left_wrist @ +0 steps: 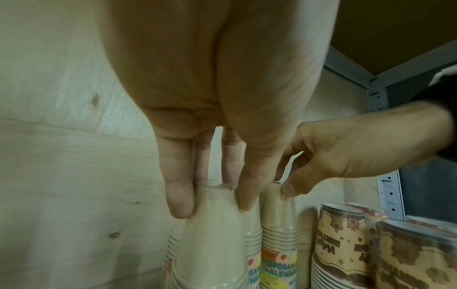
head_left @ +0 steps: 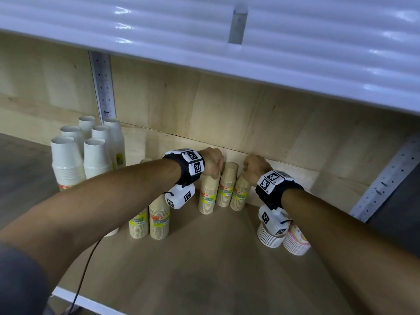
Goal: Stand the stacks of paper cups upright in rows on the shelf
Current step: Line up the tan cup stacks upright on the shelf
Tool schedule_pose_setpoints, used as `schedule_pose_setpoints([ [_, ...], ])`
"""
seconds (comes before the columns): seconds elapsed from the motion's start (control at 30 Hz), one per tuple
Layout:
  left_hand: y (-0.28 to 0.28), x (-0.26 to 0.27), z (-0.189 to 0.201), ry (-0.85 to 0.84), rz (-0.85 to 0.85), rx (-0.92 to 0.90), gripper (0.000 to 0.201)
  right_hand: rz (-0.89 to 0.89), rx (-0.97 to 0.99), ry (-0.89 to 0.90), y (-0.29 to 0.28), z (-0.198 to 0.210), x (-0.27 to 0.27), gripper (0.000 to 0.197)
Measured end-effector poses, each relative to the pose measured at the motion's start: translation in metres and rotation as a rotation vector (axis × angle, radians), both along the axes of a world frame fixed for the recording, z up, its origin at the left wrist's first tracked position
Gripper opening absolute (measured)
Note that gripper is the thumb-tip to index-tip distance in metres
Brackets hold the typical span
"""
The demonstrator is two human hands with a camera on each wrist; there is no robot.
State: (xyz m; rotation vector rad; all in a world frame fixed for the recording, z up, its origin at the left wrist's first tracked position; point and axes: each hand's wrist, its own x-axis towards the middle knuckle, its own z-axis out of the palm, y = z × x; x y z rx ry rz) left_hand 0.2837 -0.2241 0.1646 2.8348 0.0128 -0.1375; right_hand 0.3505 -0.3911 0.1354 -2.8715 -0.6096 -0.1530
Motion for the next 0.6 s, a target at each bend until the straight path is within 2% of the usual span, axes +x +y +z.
schedule_pose_setpoints([
  [0.27, 0.005, -0.012, 0.009, -0.061, 0.009, 0.028, 0.041, 0.017, 0.042, -0.029, 0.006, 0.014, -0.018, 0.031],
  [0.4, 0.012, -0.027, 0.023, -0.088, 0.023, 0.044, 0.041, 0.060, 0.042, -0.044, 0.017, 0.020, -0.032, 0.025],
  [0.6, 0.039, -0.061, 0.044, -0.079, 0.109, 0.063, 0.038, 0.140, 0.053, -0.057, 0.040, 0.029, -0.059, 0.032],
])
